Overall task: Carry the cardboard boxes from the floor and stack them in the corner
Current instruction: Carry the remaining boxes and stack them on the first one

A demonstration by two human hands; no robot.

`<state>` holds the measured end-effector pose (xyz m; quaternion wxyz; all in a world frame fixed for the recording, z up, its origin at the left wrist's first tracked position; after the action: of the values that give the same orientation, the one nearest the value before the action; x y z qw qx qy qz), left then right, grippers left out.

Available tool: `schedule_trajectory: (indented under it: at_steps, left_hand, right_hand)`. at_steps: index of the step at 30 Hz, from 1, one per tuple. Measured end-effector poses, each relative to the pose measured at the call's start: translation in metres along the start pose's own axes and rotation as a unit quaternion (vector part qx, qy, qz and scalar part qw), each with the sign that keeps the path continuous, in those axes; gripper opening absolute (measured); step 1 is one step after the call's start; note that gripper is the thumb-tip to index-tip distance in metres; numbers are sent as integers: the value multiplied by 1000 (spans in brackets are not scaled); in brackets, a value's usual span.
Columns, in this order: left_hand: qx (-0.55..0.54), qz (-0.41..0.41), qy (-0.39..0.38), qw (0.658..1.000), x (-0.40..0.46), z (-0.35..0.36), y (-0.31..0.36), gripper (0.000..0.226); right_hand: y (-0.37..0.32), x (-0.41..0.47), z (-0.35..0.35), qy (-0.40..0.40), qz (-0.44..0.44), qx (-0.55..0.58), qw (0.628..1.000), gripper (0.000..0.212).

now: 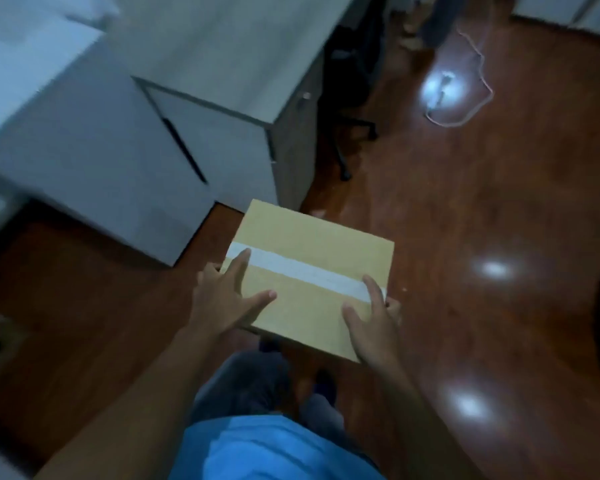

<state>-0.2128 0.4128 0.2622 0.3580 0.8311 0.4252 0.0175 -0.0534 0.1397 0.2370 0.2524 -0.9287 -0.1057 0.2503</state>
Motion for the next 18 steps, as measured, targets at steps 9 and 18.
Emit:
schedule_trajectory:
  at_steps: [9, 18]
  left_hand:
    - [-73, -192, 180, 962, -133, -162, -206, 100]
    - [-164, -334, 309, 875, -292, -281, -433, 102]
  right_hand:
    - [-203, -92, 148, -153, -239, -148, 947, 81]
    - [-386, -262, 363, -260, -399, -225, 850, 84]
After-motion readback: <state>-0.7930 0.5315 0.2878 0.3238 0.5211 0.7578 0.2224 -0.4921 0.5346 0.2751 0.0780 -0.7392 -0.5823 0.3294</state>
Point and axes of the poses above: each hand's wrist, its own x-axis towards the middle knuckle, its own z-axis out of the palm, y = z × x, the point moved 9 cm from there along x, towards the middle knuckle, and after that the axes turned 14 degrees about -x, right-handed, at the moved point
